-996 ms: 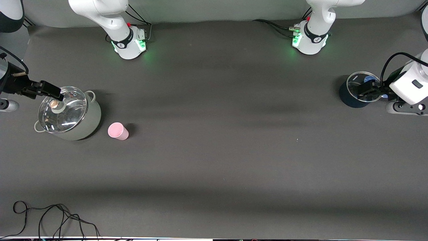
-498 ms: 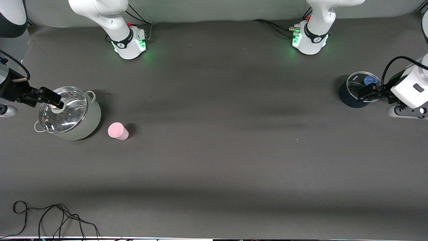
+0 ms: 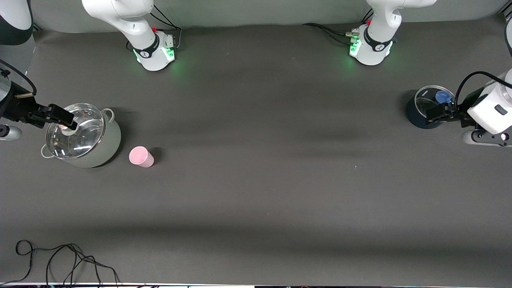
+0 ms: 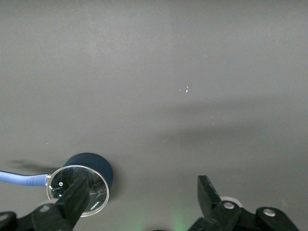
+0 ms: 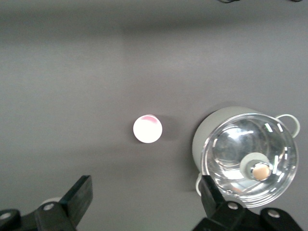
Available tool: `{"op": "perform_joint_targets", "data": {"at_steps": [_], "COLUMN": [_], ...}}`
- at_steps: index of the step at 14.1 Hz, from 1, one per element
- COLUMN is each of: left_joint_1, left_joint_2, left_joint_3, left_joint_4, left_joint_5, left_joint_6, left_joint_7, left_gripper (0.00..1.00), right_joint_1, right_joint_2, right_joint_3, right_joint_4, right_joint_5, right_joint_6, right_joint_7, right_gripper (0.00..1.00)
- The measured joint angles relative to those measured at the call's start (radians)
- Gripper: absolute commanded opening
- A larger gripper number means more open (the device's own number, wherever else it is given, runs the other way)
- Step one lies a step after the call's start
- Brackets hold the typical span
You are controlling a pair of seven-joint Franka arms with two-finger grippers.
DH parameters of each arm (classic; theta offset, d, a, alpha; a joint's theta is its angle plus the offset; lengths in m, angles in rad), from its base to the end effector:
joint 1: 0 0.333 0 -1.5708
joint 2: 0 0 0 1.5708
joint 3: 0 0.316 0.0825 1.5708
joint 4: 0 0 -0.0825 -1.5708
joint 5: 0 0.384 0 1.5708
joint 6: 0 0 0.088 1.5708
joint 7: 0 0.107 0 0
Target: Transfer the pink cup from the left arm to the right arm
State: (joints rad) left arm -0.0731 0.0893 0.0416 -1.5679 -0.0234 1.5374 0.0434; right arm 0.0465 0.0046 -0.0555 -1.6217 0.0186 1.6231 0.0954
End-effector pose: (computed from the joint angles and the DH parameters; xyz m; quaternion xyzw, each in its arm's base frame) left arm 0.5742 -0.0216 0.5728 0.9975 -0.0370 -0.0598 0.0102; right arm 0.5596 -0.0031 0.6024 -0.9986 0.0527 0.0020 0.0091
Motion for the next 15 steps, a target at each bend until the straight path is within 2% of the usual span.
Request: {"op": "perform_joint_targets", "data": {"at_steps": [3, 15], "left_joint_1": [-0.001, -0.002], "left_joint_2": [0.000, 0.002], "left_joint_3": [0.001, 0.002], "left_joint_4": [0.004, 0.005], "left_joint_5": [0.000, 0.010], "left_joint_6": [-0.001, -0.003], "left_joint_7": [0.001, 0.001], "left_gripper": [1.00, 1.00], "right_joint_1": [0.000, 0.000], "right_joint_2": [0.000, 0.000], "right_joint_3": [0.000, 0.000], "right_joint_4": [0.000, 0.000], "right_joint_5": [0.027, 0.028], "right_joint_6": [-0.040, -0.041], "right_joint_7": [0.000, -0.001], "right_gripper": [1.00, 1.00]}}
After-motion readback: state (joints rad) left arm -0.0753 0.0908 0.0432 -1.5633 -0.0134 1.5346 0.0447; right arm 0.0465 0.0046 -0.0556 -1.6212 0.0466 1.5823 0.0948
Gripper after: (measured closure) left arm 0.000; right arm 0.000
